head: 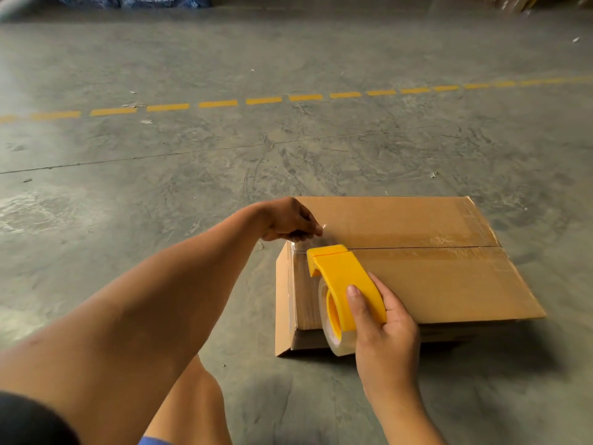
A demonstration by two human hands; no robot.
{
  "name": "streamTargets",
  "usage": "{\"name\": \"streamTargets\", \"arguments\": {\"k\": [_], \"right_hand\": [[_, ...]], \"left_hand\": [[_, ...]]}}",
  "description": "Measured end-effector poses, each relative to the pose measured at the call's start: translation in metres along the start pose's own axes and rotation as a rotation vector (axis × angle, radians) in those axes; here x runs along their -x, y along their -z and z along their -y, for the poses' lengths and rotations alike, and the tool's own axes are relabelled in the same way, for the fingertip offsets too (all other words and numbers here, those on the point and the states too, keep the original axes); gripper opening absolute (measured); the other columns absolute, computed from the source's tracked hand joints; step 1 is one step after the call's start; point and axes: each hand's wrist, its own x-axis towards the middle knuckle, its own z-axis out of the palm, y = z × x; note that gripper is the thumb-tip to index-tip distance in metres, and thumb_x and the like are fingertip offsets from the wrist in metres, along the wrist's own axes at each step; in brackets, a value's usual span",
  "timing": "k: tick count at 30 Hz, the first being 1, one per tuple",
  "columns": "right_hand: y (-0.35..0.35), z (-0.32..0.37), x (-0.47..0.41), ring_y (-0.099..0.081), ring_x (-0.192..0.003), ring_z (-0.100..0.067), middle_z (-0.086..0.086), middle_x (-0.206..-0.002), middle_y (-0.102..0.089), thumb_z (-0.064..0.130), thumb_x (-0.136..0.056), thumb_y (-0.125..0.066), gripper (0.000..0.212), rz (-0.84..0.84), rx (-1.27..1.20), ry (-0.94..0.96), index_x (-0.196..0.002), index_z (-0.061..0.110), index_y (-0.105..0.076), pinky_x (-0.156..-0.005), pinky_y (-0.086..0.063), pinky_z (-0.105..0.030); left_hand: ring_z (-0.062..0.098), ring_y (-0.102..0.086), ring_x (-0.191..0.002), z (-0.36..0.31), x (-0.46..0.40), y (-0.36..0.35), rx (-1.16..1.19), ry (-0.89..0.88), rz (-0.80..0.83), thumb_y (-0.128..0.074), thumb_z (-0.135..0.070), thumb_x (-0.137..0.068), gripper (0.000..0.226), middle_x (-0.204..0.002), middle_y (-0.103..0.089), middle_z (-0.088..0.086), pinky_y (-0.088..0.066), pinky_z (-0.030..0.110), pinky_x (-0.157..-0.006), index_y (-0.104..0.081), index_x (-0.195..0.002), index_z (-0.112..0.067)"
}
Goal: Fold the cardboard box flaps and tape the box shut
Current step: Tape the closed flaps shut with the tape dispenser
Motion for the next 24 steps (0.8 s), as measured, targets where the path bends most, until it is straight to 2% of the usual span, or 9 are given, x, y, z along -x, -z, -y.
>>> {"name": "streamTargets", "arguments": {"k": [6,9,12,17,21,24], "right_hand": [[-0.008,0.007,0.000,-0.063,-0.094,0.009,0.024,-0.106,-0.067,0.054,-0.080,-0.059,0.043,0.004,-0.011,-0.022,-0.119,0.036,-0.060,-0.068,-0.052,-0.008],[-0.015,0.011,0.002,-0.063,-0.092,0.011,0.033,-0.093,-0.067,0.051,-0.082,-0.059,0.027,0.022,-0.019,-0.042,-0.108,0.044,-0.059,-0.065,-0.050,-0.007],[-0.025,0.015,-0.004,-0.063,-0.092,0.010,0.040,-0.093,-0.063,0.051,-0.084,-0.058,0.017,0.035,-0.007,-0.037,-0.101,0.048,-0.058,-0.067,-0.049,-0.007],[-0.040,0.011,-0.015,-0.066,-0.095,0.004,0.028,-0.097,-0.069,0.064,-0.079,-0.056,0.038,-0.002,-0.019,-0.008,-0.111,0.043,-0.061,-0.075,-0.054,-0.016],[-0.043,0.007,-0.018,-0.065,-0.093,0.007,0.034,-0.095,-0.067,0.062,-0.078,-0.057,0.036,0.010,-0.029,-0.034,-0.108,0.043,-0.062,-0.071,-0.053,-0.013],[-0.043,0.007,-0.028,-0.067,-0.094,0.002,0.027,-0.098,-0.070,0.063,-0.079,-0.057,0.035,0.004,-0.014,-0.023,-0.108,0.044,-0.063,-0.078,-0.056,-0.020]], "left_hand": [[0.010,-0.063,-0.070,-0.007,-0.014,0.018,-0.204,-0.011,-0.132,-0.074,-0.018,-0.089,0.014,-0.083,-0.072,0.002,-0.052,0.019,-0.061,-0.076,-0.102,-0.011],[0.010,-0.065,-0.069,-0.012,-0.023,0.027,-0.328,-0.039,-0.182,-0.074,-0.019,-0.089,0.017,-0.082,-0.072,-0.001,-0.051,0.016,-0.061,-0.076,-0.104,-0.011],[0.007,-0.065,-0.066,-0.016,-0.033,0.032,-0.454,-0.064,-0.208,-0.074,-0.023,-0.089,0.016,-0.079,-0.072,-0.005,-0.048,0.015,-0.060,-0.077,-0.103,-0.015],[0.007,-0.061,-0.066,-0.008,-0.051,0.045,-0.556,-0.066,-0.306,-0.072,-0.030,-0.091,0.017,-0.076,-0.069,-0.007,-0.043,0.017,-0.059,-0.078,-0.101,-0.018],[0.006,-0.059,-0.065,-0.004,-0.059,0.045,-0.556,-0.100,-0.343,-0.072,-0.027,-0.091,0.018,-0.079,-0.069,-0.006,-0.043,0.015,-0.056,-0.078,-0.104,-0.016],[0.009,-0.063,-0.070,-0.004,-0.061,0.047,-0.569,-0.133,-0.389,-0.073,-0.023,-0.090,0.019,-0.090,-0.073,0.000,-0.048,0.016,-0.060,-0.078,-0.105,-0.013]]}}
